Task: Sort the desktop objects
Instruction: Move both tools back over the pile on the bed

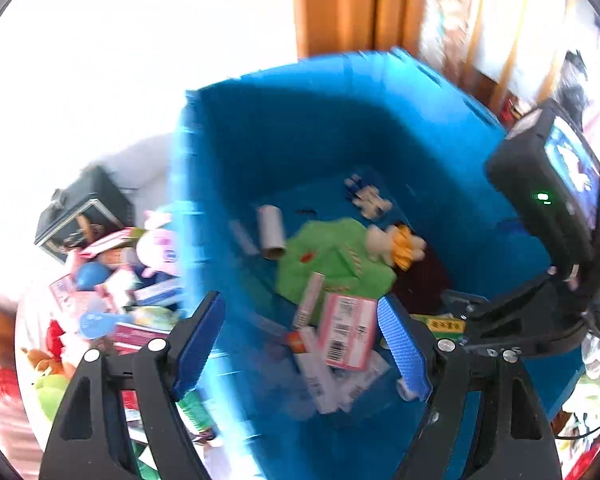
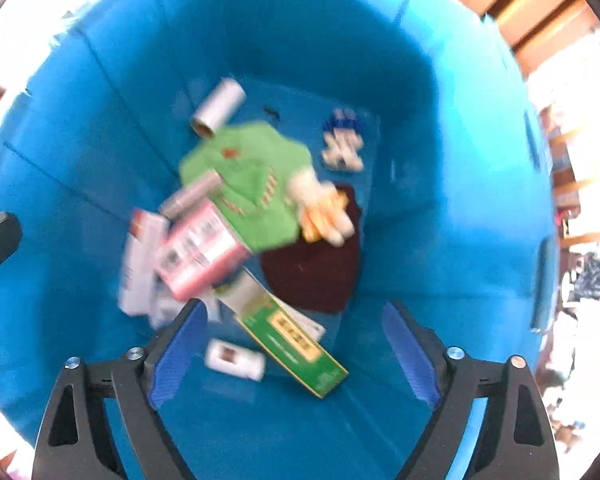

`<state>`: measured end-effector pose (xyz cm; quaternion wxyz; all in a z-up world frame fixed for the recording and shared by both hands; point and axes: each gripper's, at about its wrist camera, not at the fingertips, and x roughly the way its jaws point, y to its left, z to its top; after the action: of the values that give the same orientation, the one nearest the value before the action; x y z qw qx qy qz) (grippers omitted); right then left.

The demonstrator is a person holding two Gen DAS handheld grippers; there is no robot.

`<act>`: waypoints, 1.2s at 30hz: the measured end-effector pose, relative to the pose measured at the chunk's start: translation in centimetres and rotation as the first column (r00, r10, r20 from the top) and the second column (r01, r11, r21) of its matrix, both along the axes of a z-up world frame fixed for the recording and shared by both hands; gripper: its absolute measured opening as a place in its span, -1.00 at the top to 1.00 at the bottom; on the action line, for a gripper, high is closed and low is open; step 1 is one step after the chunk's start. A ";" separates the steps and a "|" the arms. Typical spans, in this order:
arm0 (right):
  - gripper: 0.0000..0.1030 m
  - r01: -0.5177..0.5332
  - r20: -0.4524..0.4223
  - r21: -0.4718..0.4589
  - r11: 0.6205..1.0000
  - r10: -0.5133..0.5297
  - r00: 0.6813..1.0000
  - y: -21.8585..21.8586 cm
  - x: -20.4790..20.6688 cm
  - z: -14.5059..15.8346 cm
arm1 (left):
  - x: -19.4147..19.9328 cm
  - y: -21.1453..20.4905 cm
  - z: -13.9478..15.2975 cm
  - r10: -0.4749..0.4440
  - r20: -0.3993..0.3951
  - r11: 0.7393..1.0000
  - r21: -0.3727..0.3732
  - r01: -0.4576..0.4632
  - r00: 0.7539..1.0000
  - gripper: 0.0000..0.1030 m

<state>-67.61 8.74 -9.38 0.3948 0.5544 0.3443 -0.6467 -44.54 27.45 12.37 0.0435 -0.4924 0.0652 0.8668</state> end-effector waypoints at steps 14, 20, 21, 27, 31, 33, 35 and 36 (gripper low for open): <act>-0.98 -0.141 -0.065 -0.381 0.914 0.126 0.990 -9.3 15.3 12.0 | 11.9 -18.9 3.5 0.256 -0.327 0.950 -0.089 -0.299 0.910 -0.52; -0.99 -0.130 -0.089 -0.546 0.828 0.097 0.991 -11.5 22.6 13.6 | 17.7 -26.2 0.6 0.368 -0.351 0.917 -0.014 -0.398 0.861 -0.52; -0.99 -0.128 -0.090 -0.559 0.819 0.094 0.992 -11.8 23.5 13.3 | 18.8 -27.1 -0.1 0.384 -0.358 0.910 -0.010 -0.415 0.851 -0.52; -0.99 -0.116 -0.069 -0.600 0.791 0.093 0.993 -13.6 29.7 9.0 | 23.8 -30.2 -5.2 0.434 -0.330 0.891 0.023 -0.453 0.838 -0.52; -0.99 -0.107 -0.027 -0.608 0.787 0.114 0.993 -13.9 33.3 4.2 | 26.1 -30.5 -10.0 0.428 -0.278 0.903 0.090 -0.421 0.860 -0.52; -0.99 -0.100 -0.022 -0.614 0.783 0.110 0.994 -13.6 34.7 1.7 | 26.8 -30.2 -12.7 0.430 -0.247 0.903 0.106 -0.417 0.868 -0.52; -0.96 -0.081 -0.015 -0.610 0.788 0.090 0.996 -12.9 35.4 -0.7 | 26.8 -29.7 -15.4 0.423 -0.195 0.906 0.121 -0.407 0.885 -0.49; -0.84 -0.076 -0.006 -0.598 0.798 0.090 0.996 -12.7 35.7 -1.9 | 26.7 -29.3 -16.6 0.414 -0.172 0.909 0.136 -0.394 0.894 -0.45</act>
<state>-31.94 -4.01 -11.25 0.5809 0.3935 0.1426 -0.6981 -17.85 -1.84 -4.28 -0.1203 -0.4043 -0.0771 0.9034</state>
